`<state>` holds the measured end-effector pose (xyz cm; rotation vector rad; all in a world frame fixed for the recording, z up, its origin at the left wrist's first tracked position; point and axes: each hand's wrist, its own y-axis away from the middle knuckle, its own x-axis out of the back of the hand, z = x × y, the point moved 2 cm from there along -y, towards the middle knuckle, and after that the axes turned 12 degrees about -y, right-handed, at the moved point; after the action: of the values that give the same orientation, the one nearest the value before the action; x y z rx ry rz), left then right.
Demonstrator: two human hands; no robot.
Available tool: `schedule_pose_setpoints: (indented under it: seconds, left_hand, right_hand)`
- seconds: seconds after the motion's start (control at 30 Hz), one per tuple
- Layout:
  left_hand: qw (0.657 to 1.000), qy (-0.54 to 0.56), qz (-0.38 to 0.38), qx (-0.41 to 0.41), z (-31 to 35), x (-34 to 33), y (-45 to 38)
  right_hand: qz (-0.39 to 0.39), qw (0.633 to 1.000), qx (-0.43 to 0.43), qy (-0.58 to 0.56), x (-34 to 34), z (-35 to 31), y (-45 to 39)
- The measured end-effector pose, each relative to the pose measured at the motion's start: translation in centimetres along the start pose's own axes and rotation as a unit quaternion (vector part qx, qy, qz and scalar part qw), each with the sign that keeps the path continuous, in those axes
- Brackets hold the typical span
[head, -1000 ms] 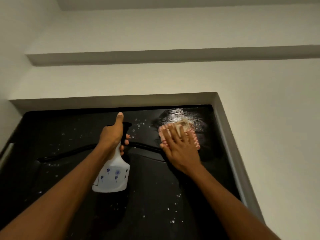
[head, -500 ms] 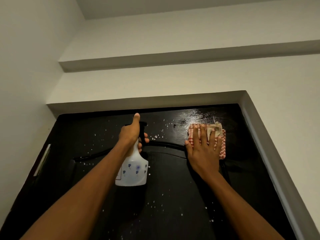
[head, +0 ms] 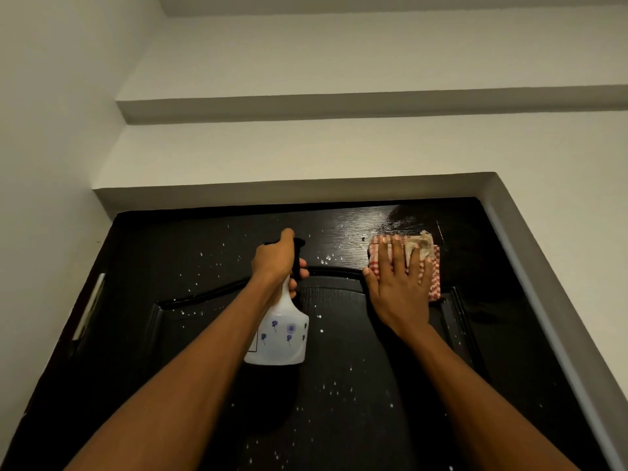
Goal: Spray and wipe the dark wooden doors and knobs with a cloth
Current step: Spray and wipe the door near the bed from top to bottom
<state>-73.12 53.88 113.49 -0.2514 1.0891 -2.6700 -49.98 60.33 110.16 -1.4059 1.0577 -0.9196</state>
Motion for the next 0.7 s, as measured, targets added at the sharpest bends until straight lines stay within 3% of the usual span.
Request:
schedule_pose_setpoints:
  seconds: [0.17, 0.37, 0.7]
  left_hand:
    - [0.997, 0.053, -0.057, 0.006, -1.2, 0.4, 0.7]
    - [0.997, 0.070, -0.025, 0.015, -2.2, 0.6, 1.0]
    - [0.993, 0.098, -0.070, 0.018, -3.4, 0.7, 1.2]
  right_hand:
    - [-0.010, 1.000, -0.003, 0.007, 0.0, -0.4, 0.2]
    - [-0.020, 1.000, -0.004, 0.022, -0.1, -0.8, 0.2]
    - [-0.028, 0.999, -0.004, 0.020, -0.2, -1.2, 0.6]
